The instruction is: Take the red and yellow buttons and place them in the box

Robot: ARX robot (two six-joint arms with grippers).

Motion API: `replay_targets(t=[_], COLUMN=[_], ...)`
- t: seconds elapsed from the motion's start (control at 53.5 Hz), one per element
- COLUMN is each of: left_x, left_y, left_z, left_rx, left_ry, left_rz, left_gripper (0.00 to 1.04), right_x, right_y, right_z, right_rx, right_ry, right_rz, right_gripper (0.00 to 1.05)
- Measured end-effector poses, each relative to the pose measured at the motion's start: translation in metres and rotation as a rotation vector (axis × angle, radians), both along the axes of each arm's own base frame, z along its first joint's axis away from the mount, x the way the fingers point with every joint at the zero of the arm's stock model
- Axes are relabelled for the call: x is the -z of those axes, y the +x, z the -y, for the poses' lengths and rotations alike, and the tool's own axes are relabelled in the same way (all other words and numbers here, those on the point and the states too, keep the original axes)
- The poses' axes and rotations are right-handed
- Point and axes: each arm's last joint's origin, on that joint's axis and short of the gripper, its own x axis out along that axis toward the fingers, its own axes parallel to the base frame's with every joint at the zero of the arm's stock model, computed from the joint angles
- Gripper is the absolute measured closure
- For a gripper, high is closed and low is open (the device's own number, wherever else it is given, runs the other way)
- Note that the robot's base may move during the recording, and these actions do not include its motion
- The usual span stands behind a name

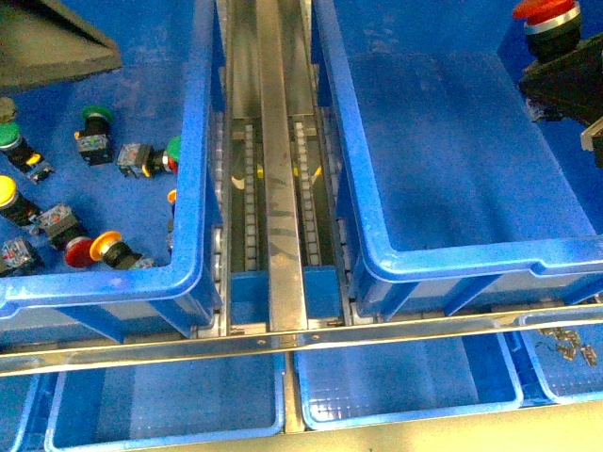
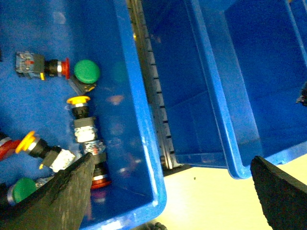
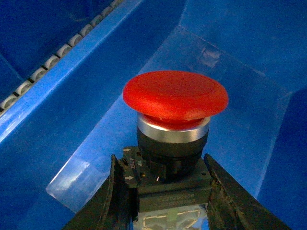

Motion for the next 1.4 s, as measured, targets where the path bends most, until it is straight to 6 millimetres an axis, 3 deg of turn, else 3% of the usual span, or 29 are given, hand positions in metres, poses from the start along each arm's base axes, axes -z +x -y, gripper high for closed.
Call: replay_targets(t=[0.056, 0.206, 0.561, 0.804, 1.402], left_x=[0.008, 0.012, 0.03, 0.043, 0.035], left_y=[-0.003, -0.02, -0.044, -0.06, -0.092], left_z=[-0.006, -0.027, -0.053, -0.057, -0.057], left_rx=[-0.181, -0.405, -0.395, -0.402, -0.405], left_ry=[0.128, 0.24, 0.275, 0.285, 0.282], left_rz=[0.22, 0.47, 0.491, 0.483, 0.505], left_gripper=[0.22, 0.47, 1.03, 1.02, 1.02], right_x=[-0.002, -0.005, -0.004, -0.002, -0.003], right_y=[0.001, 0.006, 0.013, 0.013, 0.015], right_z=[0.001, 0.002, -0.008, -0.009, -0.004], right_rx=[0.015, 0.056, 0.106, 0.161, 0.192], right_ry=[-0.001, -0.01, 0.0, 0.015, 0.032], right_rz=[0.002, -0.003, -0.023, -0.033, -0.03], right_gripper=[0.72, 0.72, 0.72, 0.72, 0.72])
